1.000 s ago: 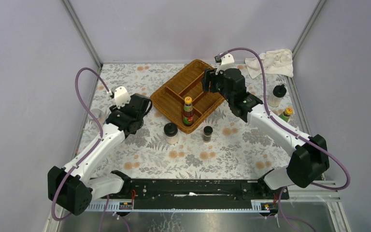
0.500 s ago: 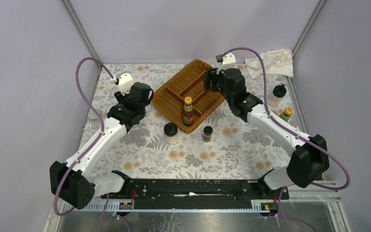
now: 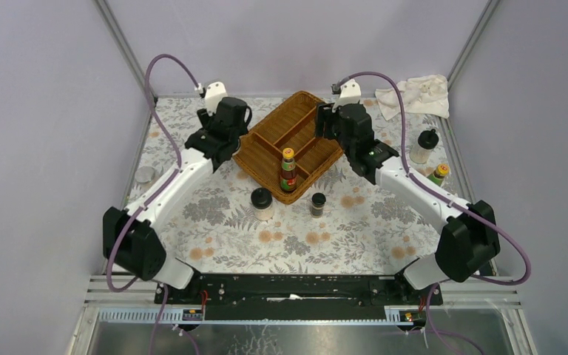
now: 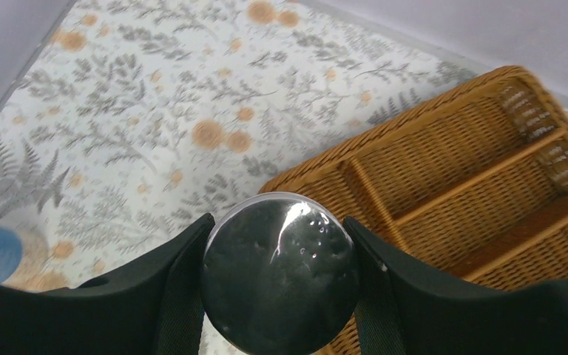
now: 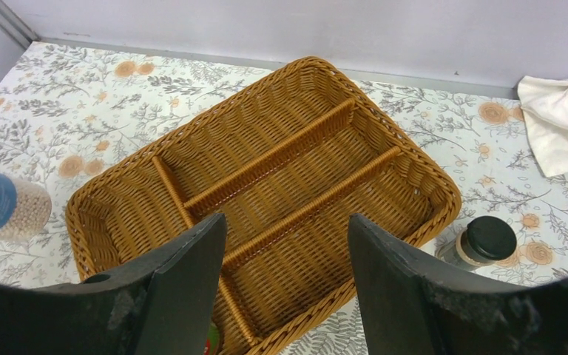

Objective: Organize the condiment bottles
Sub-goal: Place the bottle in the storage box.

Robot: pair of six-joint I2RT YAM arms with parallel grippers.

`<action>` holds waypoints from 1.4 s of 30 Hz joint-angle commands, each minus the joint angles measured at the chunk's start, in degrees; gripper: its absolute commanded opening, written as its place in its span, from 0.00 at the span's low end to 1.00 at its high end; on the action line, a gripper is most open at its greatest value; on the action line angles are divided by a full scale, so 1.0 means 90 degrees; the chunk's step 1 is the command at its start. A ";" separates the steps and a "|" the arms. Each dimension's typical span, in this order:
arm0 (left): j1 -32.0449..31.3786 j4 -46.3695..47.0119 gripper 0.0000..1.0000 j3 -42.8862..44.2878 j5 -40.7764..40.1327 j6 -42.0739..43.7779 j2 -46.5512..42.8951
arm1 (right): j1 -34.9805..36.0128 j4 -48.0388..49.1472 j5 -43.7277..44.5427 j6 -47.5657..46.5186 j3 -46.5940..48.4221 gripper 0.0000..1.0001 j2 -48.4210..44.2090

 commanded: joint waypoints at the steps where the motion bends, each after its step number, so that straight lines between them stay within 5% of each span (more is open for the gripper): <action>1: 0.0046 0.0876 0.00 0.0779 0.0274 0.0429 0.0505 | -0.0113 0.0043 0.0426 -0.0109 0.0433 0.68 0.0108; 17: 0.0499 0.1131 0.00 0.3142 0.1642 0.0816 0.2805 | -0.0446 0.0041 0.0969 0.0035 0.0961 0.68 0.0817; 42: 0.0651 0.2864 0.00 0.3798 0.3739 0.1073 0.4265 | -0.0514 0.0429 0.1553 -0.0151 0.0926 0.68 0.1207</action>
